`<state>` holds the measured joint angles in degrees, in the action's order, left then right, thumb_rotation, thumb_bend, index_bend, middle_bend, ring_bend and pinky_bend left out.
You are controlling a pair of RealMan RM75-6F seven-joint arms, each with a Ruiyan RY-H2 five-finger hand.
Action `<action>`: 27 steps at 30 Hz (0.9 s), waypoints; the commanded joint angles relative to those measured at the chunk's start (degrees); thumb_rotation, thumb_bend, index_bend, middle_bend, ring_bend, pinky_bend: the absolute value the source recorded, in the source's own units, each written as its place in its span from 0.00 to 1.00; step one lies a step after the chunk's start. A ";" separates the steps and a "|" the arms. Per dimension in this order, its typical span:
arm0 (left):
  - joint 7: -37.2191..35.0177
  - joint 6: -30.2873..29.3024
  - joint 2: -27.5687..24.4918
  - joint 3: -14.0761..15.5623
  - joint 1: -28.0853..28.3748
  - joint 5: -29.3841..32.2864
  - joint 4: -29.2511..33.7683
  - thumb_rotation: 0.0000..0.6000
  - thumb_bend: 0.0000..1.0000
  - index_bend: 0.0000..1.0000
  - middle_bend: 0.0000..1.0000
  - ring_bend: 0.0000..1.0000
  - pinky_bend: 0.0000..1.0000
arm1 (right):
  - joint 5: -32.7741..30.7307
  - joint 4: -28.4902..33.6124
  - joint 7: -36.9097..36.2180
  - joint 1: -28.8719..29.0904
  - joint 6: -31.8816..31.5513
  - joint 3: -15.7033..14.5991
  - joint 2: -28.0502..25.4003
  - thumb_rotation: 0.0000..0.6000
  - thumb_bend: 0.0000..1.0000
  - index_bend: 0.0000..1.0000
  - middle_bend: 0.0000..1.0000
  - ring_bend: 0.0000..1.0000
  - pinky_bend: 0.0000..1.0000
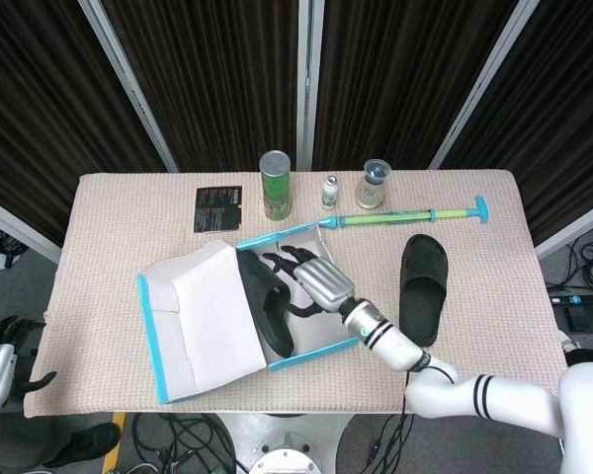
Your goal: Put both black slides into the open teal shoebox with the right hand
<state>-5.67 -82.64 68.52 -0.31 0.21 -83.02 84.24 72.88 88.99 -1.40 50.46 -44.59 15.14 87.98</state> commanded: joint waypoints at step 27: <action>1.35 -0.76 -0.87 0.33 -0.59 0.24 2.06 1.00 0.06 0.27 0.21 0.11 0.07 | 14.22 5.50 -10.02 -0.20 -1.85 -8.48 -3.02 1.00 0.27 0.10 0.32 0.03 0.07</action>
<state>-4.32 -83.39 67.65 0.02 -0.38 -82.79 86.31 87.15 94.59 -11.55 50.27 -46.41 6.77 84.90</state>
